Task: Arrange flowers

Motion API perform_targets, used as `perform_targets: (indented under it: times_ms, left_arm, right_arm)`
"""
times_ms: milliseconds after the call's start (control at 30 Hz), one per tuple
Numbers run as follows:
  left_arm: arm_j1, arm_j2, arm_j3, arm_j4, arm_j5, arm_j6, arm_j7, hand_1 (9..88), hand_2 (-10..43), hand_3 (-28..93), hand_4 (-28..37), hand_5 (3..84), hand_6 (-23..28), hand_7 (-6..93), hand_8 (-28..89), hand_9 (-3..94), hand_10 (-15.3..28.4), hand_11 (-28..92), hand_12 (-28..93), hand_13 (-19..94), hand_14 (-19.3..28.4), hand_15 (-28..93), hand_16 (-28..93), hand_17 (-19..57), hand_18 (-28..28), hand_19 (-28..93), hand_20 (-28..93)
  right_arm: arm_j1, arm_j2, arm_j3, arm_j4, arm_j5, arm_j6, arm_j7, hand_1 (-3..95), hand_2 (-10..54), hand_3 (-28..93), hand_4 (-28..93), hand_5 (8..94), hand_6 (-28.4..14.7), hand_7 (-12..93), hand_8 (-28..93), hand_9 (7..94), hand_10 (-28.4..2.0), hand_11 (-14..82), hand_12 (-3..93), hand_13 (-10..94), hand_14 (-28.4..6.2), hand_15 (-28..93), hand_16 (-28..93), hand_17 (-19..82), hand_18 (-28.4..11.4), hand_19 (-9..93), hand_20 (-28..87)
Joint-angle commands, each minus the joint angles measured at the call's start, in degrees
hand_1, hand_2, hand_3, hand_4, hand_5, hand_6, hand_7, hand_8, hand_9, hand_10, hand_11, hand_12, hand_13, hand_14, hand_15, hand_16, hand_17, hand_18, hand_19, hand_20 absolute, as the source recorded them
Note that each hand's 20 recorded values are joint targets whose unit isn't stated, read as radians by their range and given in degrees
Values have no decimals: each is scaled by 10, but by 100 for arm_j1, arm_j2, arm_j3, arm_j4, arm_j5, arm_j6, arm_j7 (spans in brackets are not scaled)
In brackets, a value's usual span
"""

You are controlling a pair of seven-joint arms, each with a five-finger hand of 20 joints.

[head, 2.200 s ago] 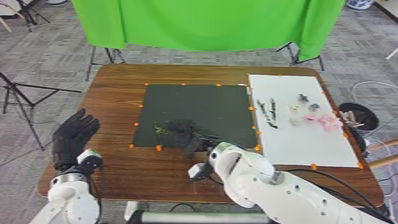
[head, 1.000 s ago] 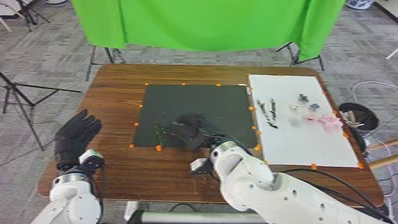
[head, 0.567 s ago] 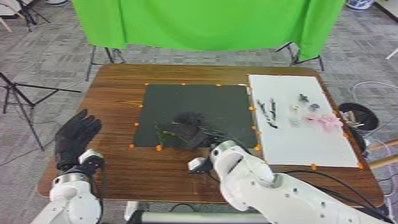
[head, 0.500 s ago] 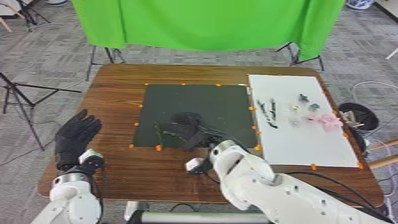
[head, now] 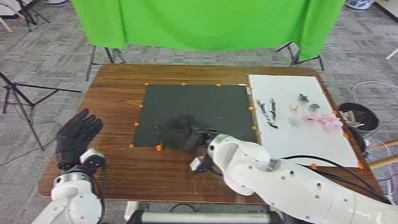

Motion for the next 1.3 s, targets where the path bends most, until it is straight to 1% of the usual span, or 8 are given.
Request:
perform_targets:
  times_ms: [33,567,733,833,933,1033,1200,1300]
  left_arm:
    - [11,-42,13,16,-32,-58,1,353,55,707,-186,506,52,163,-81,496,147,235,96,447,164,238,-26,224,151,234,271]
    - [-8,-60,34,22,-22,-71,-26,354,56,707,-186,506,52,163,-81,496,147,234,96,447,165,240,-26,224,151,235,271]
    - [0,-75,26,27,11,-97,-59,353,56,707,-187,506,51,164,-81,496,146,235,96,447,165,239,-26,224,151,235,271]
    - [36,-69,-1,9,-8,-80,-50,353,56,708,-186,506,51,164,-81,496,146,234,96,447,165,239,-25,224,151,235,271]
    - [62,-73,-26,6,1,-94,-70,353,56,708,-186,506,51,164,-81,496,146,234,96,447,164,238,-25,223,151,235,270]
    - [60,-64,-17,6,11,-98,-72,354,57,707,-187,506,51,164,-81,496,146,234,97,447,165,238,-25,223,151,235,270]
    - [71,-63,-17,-7,22,-87,-76,354,58,706,-188,507,51,164,-82,498,147,234,96,448,165,238,-25,223,150,234,270]
    - [24,-51,0,17,27,-111,-96,354,58,706,-188,507,50,165,-81,498,148,234,96,447,165,238,-25,223,151,235,271]
  right_arm:
    - [176,-28,120,81,-50,225,89,195,144,631,-162,433,-38,80,-55,458,-136,49,50,937,-59,518,217,670,-138,932,368]
    - [122,41,183,-58,98,185,4,198,148,626,-162,449,-37,89,-58,487,-135,55,53,937,-58,532,208,676,-136,932,373]
    - [-131,310,641,-425,-146,852,-132,200,148,627,-159,457,-37,94,-59,490,-133,56,55,937,-60,530,205,671,-138,932,376]
    - [-288,620,1059,-771,-526,1293,-59,216,106,633,-149,466,-36,98,-61,502,-135,59,59,937,-61,518,210,666,-138,932,368]
    - [-435,925,1516,-960,-1114,1472,214,225,12,621,-133,479,-38,100,-61,523,-142,65,76,937,-61,506,225,659,-138,932,369]
    - [-600,1199,1982,-1016,-1660,1154,675,207,-86,636,-144,486,-40,100,-56,547,-160,71,111,924,-60,506,238,640,-141,932,380]
    - [-617,1441,2315,-679,-1992,317,1117,186,-95,565,-204,486,-50,87,-43,548,-184,73,156,893,-68,529,238,613,-150,932,406]
    - [-520,1488,2305,-422,-2077,-128,1328,182,-95,524,-275,460,-59,64,-35,505,-211,61,158,876,-74,538,233,595,-154,932,403]
